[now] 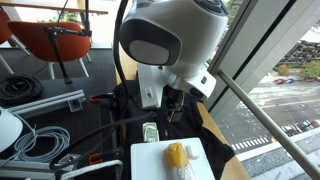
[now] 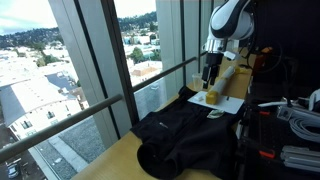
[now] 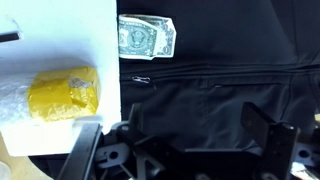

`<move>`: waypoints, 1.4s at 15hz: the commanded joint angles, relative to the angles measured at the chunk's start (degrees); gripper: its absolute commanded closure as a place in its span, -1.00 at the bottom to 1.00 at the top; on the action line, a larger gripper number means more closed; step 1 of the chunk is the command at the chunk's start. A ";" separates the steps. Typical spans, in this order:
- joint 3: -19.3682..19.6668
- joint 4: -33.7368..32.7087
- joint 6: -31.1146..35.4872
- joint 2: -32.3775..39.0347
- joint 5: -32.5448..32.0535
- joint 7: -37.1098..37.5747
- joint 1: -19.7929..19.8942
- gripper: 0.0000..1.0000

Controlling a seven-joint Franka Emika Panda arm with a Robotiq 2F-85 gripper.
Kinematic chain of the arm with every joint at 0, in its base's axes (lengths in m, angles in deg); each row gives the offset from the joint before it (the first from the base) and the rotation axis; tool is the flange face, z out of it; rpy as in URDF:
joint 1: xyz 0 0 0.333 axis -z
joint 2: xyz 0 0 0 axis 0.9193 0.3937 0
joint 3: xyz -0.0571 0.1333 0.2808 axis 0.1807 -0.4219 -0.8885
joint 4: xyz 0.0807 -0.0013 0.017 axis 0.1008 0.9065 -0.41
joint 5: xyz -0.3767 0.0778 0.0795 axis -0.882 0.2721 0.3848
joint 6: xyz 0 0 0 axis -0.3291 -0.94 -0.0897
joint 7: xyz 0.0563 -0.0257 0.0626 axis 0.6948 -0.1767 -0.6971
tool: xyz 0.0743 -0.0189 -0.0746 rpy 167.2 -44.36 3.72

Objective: Zip closed the black jersey

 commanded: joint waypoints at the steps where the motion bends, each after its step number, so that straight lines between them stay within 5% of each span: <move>1: -1.11 -5.05 1.00 6.89 -1.99 -0.83 2.69 -1.00; 8: -1.97 -11.05 4.38 17.51 -7.13 1.33 4.43 -1.00; 21: -4.44 -17.28 5.35 25.87 -10.56 3.76 4.59 -1.00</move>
